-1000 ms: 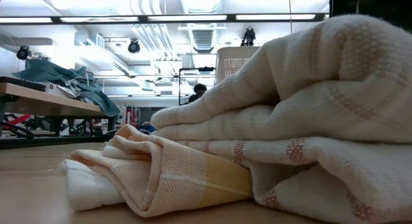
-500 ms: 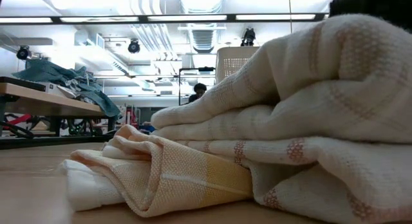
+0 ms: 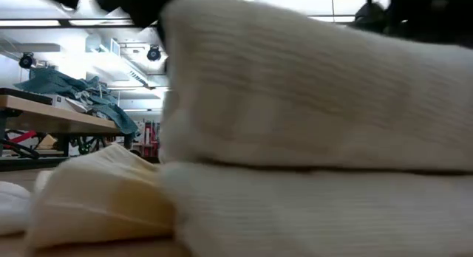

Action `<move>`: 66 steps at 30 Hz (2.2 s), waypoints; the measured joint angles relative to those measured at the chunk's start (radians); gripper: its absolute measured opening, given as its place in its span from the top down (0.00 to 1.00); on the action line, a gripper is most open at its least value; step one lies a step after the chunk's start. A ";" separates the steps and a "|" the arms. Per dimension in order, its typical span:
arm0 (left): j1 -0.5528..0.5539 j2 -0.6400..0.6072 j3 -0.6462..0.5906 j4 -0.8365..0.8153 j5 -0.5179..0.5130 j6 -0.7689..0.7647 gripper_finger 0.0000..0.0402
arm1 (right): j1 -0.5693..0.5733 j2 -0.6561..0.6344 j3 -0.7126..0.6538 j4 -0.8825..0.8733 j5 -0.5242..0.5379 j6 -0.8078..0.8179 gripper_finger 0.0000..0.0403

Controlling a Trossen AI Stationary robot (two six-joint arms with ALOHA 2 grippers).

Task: Fold towel
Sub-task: Put the stack of folded kitchen towels into the white laundry bin

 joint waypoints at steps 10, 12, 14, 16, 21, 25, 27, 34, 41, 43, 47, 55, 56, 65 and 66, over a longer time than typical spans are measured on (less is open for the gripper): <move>-0.048 -0.066 -0.220 0.100 -0.049 -0.339 0.71 | -0.054 0.111 0.004 0.088 -0.054 0.027 0.23; -0.061 -0.091 -0.254 0.130 -0.059 -0.424 0.69 | -0.055 0.107 0.004 0.113 -0.064 0.021 0.23; -0.070 -0.115 -0.284 0.192 -0.059 -0.451 0.67 | -0.055 0.107 0.003 0.131 -0.063 0.011 0.23; -0.073 -0.133 -0.305 0.250 -0.059 -0.452 0.65 | -0.055 0.104 0.003 0.134 -0.058 0.004 0.23; -0.071 -0.145 -0.327 0.407 -0.061 -0.410 0.61 | -0.057 0.104 0.003 0.134 -0.042 -0.013 0.24; -0.087 -0.145 -0.327 0.518 -0.052 -0.234 0.59 | -0.057 0.104 0.003 0.136 -0.032 -0.022 0.24; -0.090 -0.145 -0.327 0.553 -0.061 -0.169 0.59 | -0.057 0.104 0.003 0.136 -0.028 -0.026 0.24; -0.092 -0.145 -0.305 0.565 -0.079 -0.086 0.59 | -0.057 0.104 0.003 0.140 -0.020 -0.041 0.25; -0.088 -0.145 -0.304 0.451 -0.137 -0.161 0.62 | -0.058 0.104 0.003 0.141 0.002 -0.041 0.27; -0.090 -0.145 -0.304 0.387 -0.137 -0.219 0.63 | -0.057 0.104 0.003 0.143 0.002 -0.041 0.28; -0.090 -0.127 -0.304 0.340 -0.142 -0.329 0.65 | -0.056 0.104 0.003 0.148 0.003 -0.047 0.27; -0.088 -0.090 -0.305 0.341 -0.182 -0.359 0.70 | -0.055 0.104 0.003 0.155 0.003 -0.053 0.28; -0.089 -0.090 -0.305 0.341 -0.182 -0.357 0.71 | -0.054 0.104 0.003 0.155 0.003 -0.054 0.29; -0.096 -0.092 -0.305 0.314 -0.115 -0.397 0.72 | -0.051 0.103 0.004 0.155 0.009 -0.064 0.31; -0.105 -0.099 -0.305 0.290 -0.097 -0.436 0.73 | -0.049 0.103 0.004 0.155 0.010 -0.064 0.30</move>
